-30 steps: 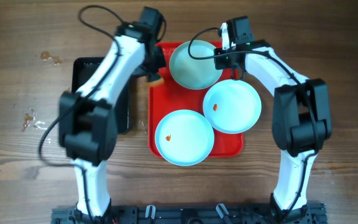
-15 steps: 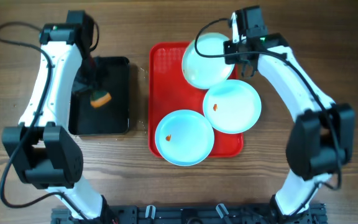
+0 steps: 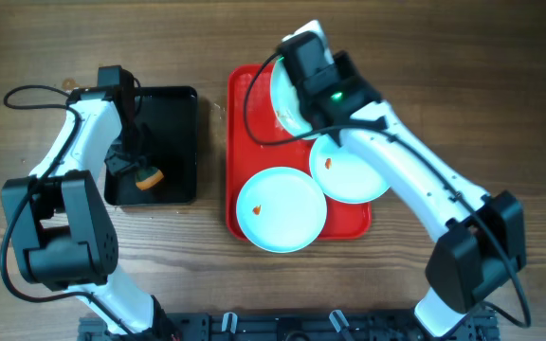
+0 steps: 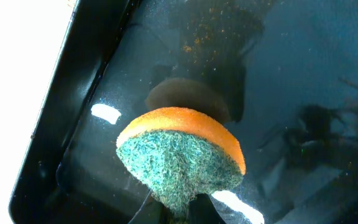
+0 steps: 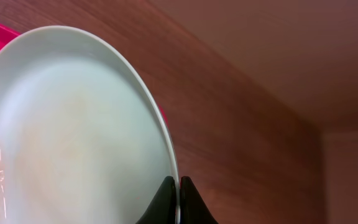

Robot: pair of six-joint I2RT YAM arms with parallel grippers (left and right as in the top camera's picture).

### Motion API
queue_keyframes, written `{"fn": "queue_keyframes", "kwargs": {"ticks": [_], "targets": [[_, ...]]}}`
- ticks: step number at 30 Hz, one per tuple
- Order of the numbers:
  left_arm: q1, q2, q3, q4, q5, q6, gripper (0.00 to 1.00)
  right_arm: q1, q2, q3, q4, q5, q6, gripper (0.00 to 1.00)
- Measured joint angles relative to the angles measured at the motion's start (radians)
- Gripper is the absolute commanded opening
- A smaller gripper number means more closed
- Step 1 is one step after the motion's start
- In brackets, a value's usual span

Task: Clean dirty plates on tray and stack at the side

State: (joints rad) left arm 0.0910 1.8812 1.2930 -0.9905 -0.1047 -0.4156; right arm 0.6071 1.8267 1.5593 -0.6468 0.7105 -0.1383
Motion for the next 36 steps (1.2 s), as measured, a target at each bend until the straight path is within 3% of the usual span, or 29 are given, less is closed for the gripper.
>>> {"fn": "queue_keyframes", "kwargs": {"ticks": [11,18,28,36], "targets": [[0.000,0.000,0.000,0.005,0.000,0.008,0.04,0.124,0.000,0.000,0.019,0.240,-0.076,0.05],[0.000,0.000,0.000,0.012,0.001,0.008,0.04,0.122,0.005,0.000,0.036,0.185,-0.092,0.04],[0.000,0.000,0.000,0.021,0.011,0.028,0.04,0.114,0.149,0.000,0.034,0.101,-0.082,0.04],[0.000,-0.017,0.000,0.073,0.157,0.098,0.04,0.102,0.149,0.000,0.016,0.038,-0.033,0.04]]}}
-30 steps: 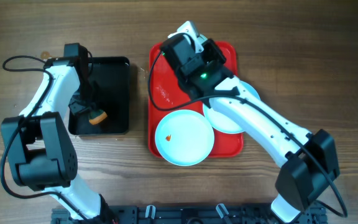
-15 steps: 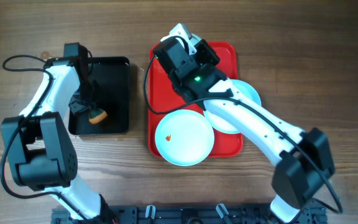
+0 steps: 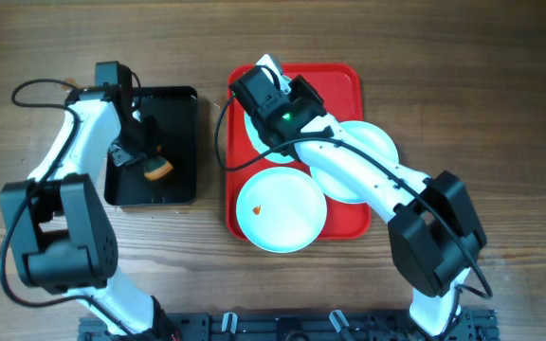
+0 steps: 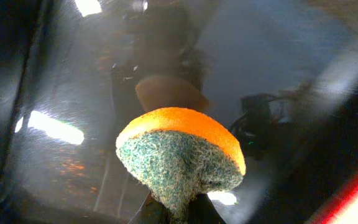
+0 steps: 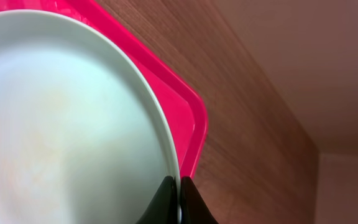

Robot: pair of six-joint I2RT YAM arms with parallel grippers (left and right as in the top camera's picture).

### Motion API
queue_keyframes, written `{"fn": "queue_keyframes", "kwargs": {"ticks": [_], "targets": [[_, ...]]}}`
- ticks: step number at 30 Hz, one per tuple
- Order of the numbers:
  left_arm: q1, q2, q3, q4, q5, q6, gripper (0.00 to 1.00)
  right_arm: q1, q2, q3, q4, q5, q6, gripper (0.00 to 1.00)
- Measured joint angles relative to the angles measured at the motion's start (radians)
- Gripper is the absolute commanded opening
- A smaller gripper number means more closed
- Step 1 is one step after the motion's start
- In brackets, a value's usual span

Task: Clean dirty plates on tray and stack at the side

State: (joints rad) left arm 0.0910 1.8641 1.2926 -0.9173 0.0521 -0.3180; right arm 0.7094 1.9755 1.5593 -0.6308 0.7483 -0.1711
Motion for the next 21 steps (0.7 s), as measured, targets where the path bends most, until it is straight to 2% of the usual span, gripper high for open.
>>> {"fn": "queue_keyframes", "kwargs": {"ticks": [9,16,21], "targets": [[-0.003,-0.121,-0.001,0.043,0.153,0.029,0.04,-0.027,-0.001,0.000,-0.005,-0.014,0.019,0.04],[-0.066,-0.121,-0.001,0.089,0.217,0.029,0.04,-0.011,-0.001,0.000,0.129,0.255,-0.114,0.04],[-0.089,-0.121,-0.001,0.108,0.227,0.029,0.04,0.036,-0.001,0.000,0.155,0.315,-0.169,0.04]]}}
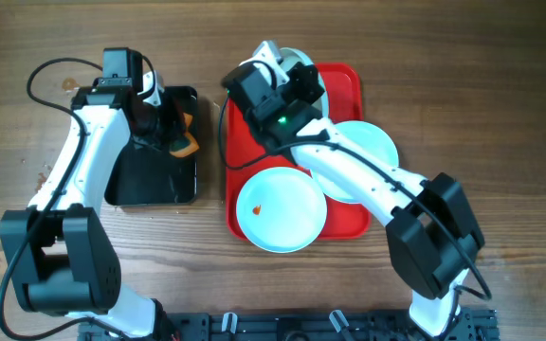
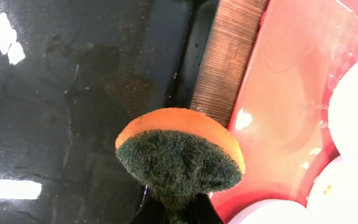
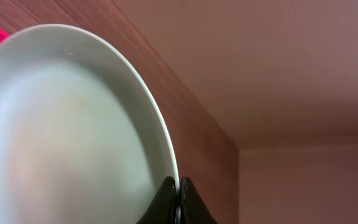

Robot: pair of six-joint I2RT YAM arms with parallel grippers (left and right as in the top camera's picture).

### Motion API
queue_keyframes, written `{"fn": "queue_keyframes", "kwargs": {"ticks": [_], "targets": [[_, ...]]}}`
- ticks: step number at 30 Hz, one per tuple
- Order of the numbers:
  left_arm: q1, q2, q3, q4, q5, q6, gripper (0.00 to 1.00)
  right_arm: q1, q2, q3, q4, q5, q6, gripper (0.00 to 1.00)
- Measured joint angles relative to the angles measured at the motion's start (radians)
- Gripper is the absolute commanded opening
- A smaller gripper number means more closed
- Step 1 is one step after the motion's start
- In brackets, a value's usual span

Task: Clean dirty plates on tray and stack at the side

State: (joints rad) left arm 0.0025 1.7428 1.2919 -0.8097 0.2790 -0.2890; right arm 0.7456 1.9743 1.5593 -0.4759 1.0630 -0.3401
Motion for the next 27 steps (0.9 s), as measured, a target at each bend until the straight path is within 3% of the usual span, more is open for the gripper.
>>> {"fn": "queue_keyframes", "kwargs": {"ticks": [10,16,27], "targets": [[-0.011,0.000,0.000,0.024,0.013,0.000,0.04,0.008,0.000,0.000,-0.018,-0.063,0.006,0.04],[-0.029,0.000,-0.001,0.082,0.052,-0.021,0.04,-0.014,-0.002,0.000,-0.160,-0.269,0.158,0.04],[-0.339,0.095,-0.001,0.360,0.056,-0.221,0.04,-0.055,-0.002,0.000,-0.183,-0.349,0.243,0.04]]}}
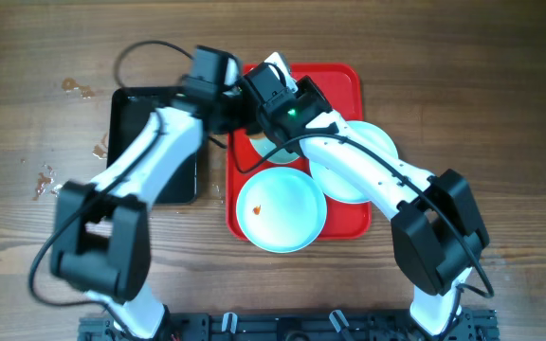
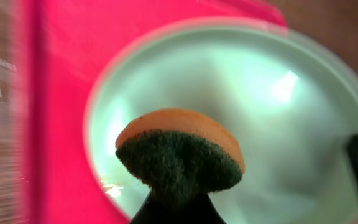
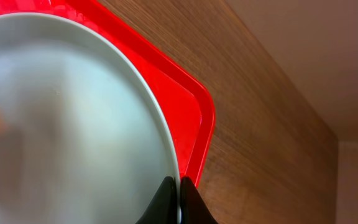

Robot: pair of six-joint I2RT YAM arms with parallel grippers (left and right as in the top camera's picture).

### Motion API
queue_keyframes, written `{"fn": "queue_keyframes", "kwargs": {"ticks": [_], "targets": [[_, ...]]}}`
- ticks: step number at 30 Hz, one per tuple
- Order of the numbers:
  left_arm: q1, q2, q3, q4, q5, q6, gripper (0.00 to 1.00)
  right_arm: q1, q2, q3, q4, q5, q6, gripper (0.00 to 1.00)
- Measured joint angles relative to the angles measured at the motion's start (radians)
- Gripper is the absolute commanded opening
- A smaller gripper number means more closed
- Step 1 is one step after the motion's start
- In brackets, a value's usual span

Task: Clean dirty plates on tray and stack at the side

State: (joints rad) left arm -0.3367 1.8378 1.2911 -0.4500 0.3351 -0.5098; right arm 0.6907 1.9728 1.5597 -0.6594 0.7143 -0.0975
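My right gripper (image 3: 179, 184) is shut on the rim of a white plate (image 3: 61, 130), holding it tilted over the back left of the red tray (image 3: 194, 112). My left gripper (image 2: 178, 206) is shut on an orange sponge (image 2: 179, 152), green scrub side toward the camera, right in front of that plate's face (image 2: 260, 118). From overhead the left gripper (image 1: 238, 112) and right gripper (image 1: 275, 98) meet over the tray's back left corner. Two more plates lie on the tray: a front one (image 1: 282, 210) with an orange speck and a right one (image 1: 354, 163).
The black wash tray (image 1: 154, 142) sits left of the red tray (image 1: 344, 76), with the left arm reaching across it. Small crumbs lie on the wood at the far left (image 1: 74, 87). Bare wooden table lies right of the red tray.
My left gripper has moved right with the sponge, from the black tray's right edge to the face of the held plate. The right gripper still holds the plate over the tray's back left.
The sponge was held down in the black tray while the right gripper held a plate tilted above the red tray's back. The plate then shifted to the tray's back left. The sponge came up to the black tray's right edge, and is now at the plate.
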Motion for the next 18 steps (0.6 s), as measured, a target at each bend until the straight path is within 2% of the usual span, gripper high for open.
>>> {"fn": "queue_keyframes", "kwargs": {"ticks": [6,18], "targets": [[-0.074,0.106,0.000,0.035,-0.055,-0.127,0.04,-0.015,0.000,-0.011,-0.031,0.006,0.000,0.04],[-0.074,0.108,-0.001,0.011,-0.155,-0.185,0.04,-0.015,0.000,-0.014,-0.033,0.015,-0.001,0.04]]}}
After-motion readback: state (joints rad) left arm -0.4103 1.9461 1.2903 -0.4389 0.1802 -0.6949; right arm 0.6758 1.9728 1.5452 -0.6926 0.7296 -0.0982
